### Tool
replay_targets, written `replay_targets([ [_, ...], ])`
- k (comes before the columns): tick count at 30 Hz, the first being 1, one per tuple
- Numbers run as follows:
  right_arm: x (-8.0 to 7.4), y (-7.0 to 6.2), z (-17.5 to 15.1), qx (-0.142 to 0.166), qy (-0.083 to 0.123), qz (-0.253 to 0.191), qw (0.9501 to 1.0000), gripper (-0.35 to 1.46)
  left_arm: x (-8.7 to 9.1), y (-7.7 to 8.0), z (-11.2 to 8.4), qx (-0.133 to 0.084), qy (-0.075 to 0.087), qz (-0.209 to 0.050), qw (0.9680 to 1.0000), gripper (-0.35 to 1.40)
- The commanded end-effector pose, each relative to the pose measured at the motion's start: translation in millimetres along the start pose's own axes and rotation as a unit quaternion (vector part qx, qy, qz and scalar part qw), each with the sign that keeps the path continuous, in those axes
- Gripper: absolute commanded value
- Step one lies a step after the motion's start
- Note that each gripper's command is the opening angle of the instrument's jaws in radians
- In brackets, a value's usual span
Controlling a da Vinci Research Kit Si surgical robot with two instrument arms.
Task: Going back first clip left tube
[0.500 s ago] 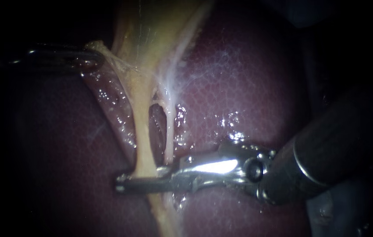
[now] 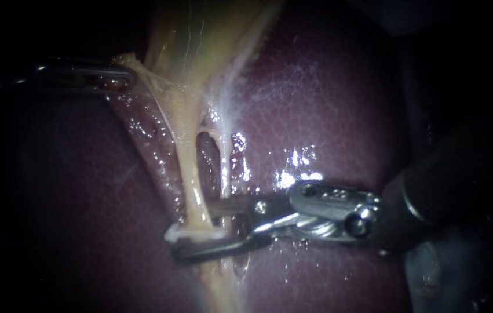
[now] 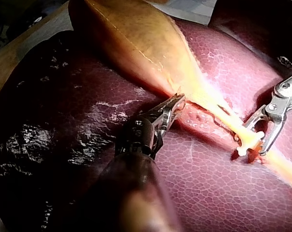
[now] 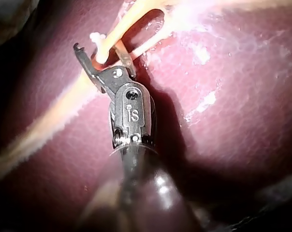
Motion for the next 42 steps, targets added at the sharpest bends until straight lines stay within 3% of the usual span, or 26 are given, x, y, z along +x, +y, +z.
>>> replay_targets([
  [1,0.1,0.1,-0.6,-0.002,-0.001,-0.015,0.9999,0.5,-0.1,0.0,-0.1,0.001,0.0,0.0,1.0,-0.35],
  [11,2.5,-0.7,-8.2,-0.013,0.0,-0.113,0.9936,0.5,-0.1,0.0,-0.1,0.001,0.0,0.0,1.0,-0.35],
  [21,5.1,0.0,-15.3,-0.042,-0.004,-0.145,0.9885,0.5,-0.1,-0.1,0.0,0.0,0.0,0.0,1.0,-0.35],
  [31,5.4,0.6,-17.1,-0.051,-0.006,-0.149,0.9874,0.5,0.4,-0.5,0.7,-0.005,-0.001,0.001,1.0,-0.35],
  [42,5.3,0.4,-17.3,-0.051,-0.006,-0.15,0.9874,0.5,2.3,-1.3,4.8,0.007,0.003,0.007,0.9999,-0.35],
])
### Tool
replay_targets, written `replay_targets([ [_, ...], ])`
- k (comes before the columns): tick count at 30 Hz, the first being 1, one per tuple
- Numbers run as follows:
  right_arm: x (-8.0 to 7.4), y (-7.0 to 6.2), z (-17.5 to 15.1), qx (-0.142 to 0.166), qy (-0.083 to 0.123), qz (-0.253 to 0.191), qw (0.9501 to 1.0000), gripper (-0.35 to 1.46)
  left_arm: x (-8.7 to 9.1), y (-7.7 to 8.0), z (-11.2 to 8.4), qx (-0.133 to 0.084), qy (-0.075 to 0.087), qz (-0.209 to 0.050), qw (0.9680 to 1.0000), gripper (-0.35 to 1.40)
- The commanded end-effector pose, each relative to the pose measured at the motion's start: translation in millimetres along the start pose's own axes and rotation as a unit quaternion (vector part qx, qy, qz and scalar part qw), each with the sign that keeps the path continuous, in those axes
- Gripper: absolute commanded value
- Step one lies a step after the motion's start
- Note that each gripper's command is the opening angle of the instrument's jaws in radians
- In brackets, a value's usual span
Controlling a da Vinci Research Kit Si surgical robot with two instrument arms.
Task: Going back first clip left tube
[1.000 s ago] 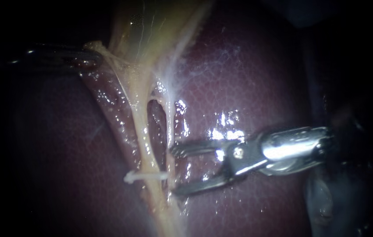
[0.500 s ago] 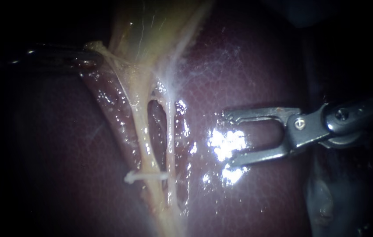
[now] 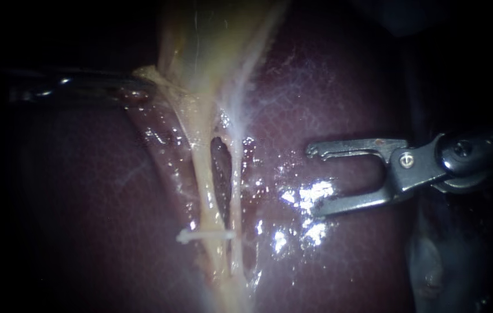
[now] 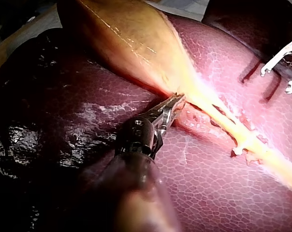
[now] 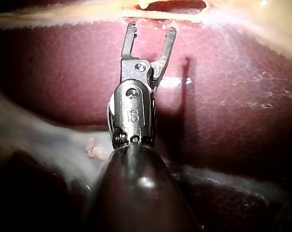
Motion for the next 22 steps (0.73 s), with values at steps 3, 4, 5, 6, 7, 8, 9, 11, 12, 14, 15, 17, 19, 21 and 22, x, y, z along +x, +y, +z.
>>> replay_targets([
  [3,-0.1,0.0,0.0,0.0,0.0,0.0,1.0,0.5,0.4,0.0,0.8,0.001,0.004,0.001,1.0,-0.35],
  [4,-0.1,0.0,0.0,0.0,0.0,0.0,1.0,0.5,0.5,0.0,0.9,0.0,0.005,0.001,1.0,-0.35],
  [5,-0.1,0.0,0.0,0.0,0.0,0.0,1.0,0.5,0.6,0.0,1.1,0.002,0.005,0.002,1.0,-0.35],
  [6,-0.1,-0.1,0.0,0.0,0.0,0.0,1.0,0.5,0.7,0.0,1.2,0.001,0.006,0.002,1.0,-0.35],
  [7,-0.1,-0.1,0.0,0.0,0.0,-0.003,1.0,0.5,0.7,0.0,1.3,0.002,0.006,0.002,1.0,-0.35],
  [8,-0.1,-0.1,0.0,0.0,0.0,-0.003,1.0,0.5,0.8,0.0,1.4,0.002,0.006,0.002,1.0,-0.35],
  [9,-0.1,-0.1,0.0,0.0,0.0,-0.003,1.0,0.5,0.8,0.0,1.5,0.002,0.006,0.002,1.0,-0.35],
  [11,-0.1,-0.1,0.0,0.0,0.0,-0.003,1.0,0.5,0.8,-0.1,1.6,0.003,0.008,0.003,1.0,-0.35],
  [12,-0.1,-0.1,0.0,0.0,0.0,-0.003,1.0,0.5,0.8,-0.1,1.6,0.003,0.008,0.003,1.0,-0.35],
  [14,-0.1,-0.1,0.0,0.0,0.0,-0.003,1.0,0.5,0.8,-0.1,1.6,0.003,0.008,0.003,1.0,-0.35],
  [15,-0.1,-0.1,0.0,0.0,0.0,-0.003,1.0,0.5,0.8,-0.1,1.6,0.003,0.008,0.003,1.0,-0.35],
  [17,-0.1,-0.1,0.0,0.0,0.0,-0.006,1.0,0.5,0.8,-0.1,1.6,0.003,0.008,0.003,1.0,-0.35],
  [19,-0.1,-0.1,0.0,0.0,0.0,-0.006,1.0,0.5,0.8,-0.1,1.6,0.003,0.008,0.003,1.0,-0.35],
  [21,-0.1,-0.1,0.0,0.0,0.0,-0.006,1.0,0.5,0.8,-0.1,1.6,0.004,0.008,0.003,1.0,-0.35],
  [22,-0.1,-0.1,0.0,0.0,0.0,-0.006,1.0,0.5,0.8,-0.1,1.5,0.004,0.008,0.003,1.0,-0.35],
])
